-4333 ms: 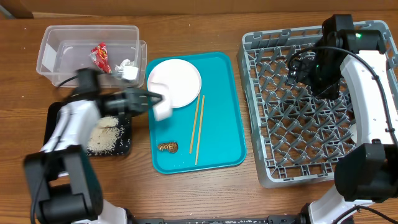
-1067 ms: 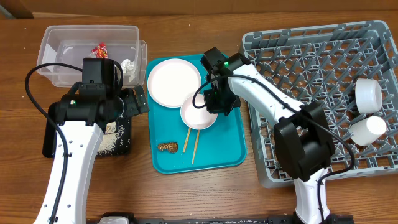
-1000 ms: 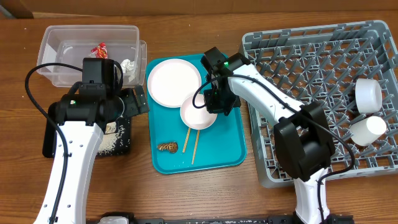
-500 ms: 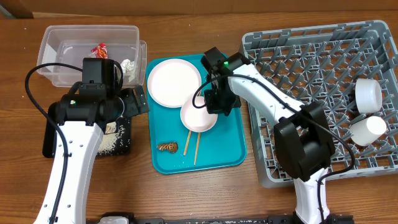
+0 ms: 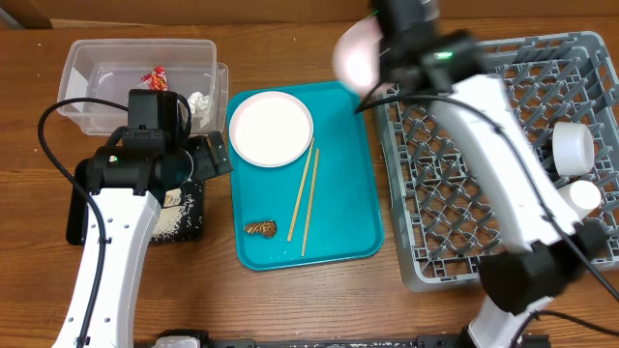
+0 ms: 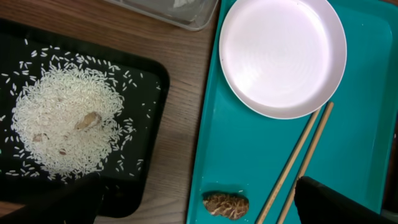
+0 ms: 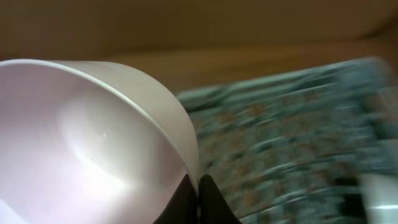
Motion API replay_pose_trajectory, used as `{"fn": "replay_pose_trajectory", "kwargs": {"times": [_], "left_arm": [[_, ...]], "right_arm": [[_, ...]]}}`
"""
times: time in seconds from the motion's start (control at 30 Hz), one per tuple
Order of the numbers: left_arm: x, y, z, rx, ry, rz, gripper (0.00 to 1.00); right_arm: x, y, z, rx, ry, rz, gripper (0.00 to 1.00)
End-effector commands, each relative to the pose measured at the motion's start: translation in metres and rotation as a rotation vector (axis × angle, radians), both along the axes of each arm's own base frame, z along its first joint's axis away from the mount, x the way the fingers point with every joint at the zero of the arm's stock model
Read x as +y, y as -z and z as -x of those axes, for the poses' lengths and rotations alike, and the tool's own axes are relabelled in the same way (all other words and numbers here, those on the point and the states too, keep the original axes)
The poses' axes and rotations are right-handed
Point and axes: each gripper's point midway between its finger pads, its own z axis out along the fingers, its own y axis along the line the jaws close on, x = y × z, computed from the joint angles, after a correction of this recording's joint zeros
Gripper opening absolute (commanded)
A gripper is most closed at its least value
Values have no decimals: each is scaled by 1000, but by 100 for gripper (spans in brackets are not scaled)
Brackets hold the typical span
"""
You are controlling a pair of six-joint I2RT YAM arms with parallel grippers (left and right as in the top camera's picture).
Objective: Sort waste into correct bins and load items into the dishwasher
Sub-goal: 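Carry the pink bowl into the dish rack and release it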
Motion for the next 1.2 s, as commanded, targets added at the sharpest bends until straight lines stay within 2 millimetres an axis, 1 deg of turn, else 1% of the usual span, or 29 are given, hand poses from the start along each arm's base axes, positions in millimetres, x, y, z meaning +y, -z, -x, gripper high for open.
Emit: {"fn": "replay_pose_trajectory", "kwargs": {"times": [0.0,0.03,0.07,0.1,0.17,0.23,0.33,0.37,0.43,0.5,0.6,0.77,0.9,1.0,1.17], "left_arm": [[0,-3,-5,-12,-9,12,100],[0,-3,-5,-16,-9,12,100],[0,-3,-6,-18,-9,12,100],[0,-3,-6,-20,-9,12,100],[0,-3,-6,-19,-9,12,100],[0,-3,-6,-20,-9,12,100],[0,-4,-7,-23,-8,12,100],[0,-4,-7,-23,-8,12,100],[0,-4,-7,-23,-8,12,100],[0,-4,-7,-23,-8,12,100],[0,-4,-7,-23,-9,12,100],[-1,-4,-7,-23,-8,13,100],[-1,-4,-7,-22,-8,13,100],[-1,-4,-7,-23,-8,13,100],[0,-4,-7,-22,-9,12,100]], "right_arm": [[-94,-40,0,-145,346,305,4],[-115,-46,-1,-172,418,338,4],[-128,-46,-3,-183,459,349,4],[-148,-46,-6,-191,507,350,4],[-177,-37,-10,-177,562,342,4],[-202,-24,-9,-150,618,339,4],[-235,-2,-1,-111,725,325,4],[-246,8,3,-86,762,329,4],[-255,25,7,-43,795,333,4],[-259,44,10,2,816,338,4],[-258,71,12,63,819,354,4],[-248,111,13,153,781,384,4],[-236,139,24,209,770,389,4],[-223,149,30,218,769,389,4],[-197,152,26,216,722,386,4]]}}
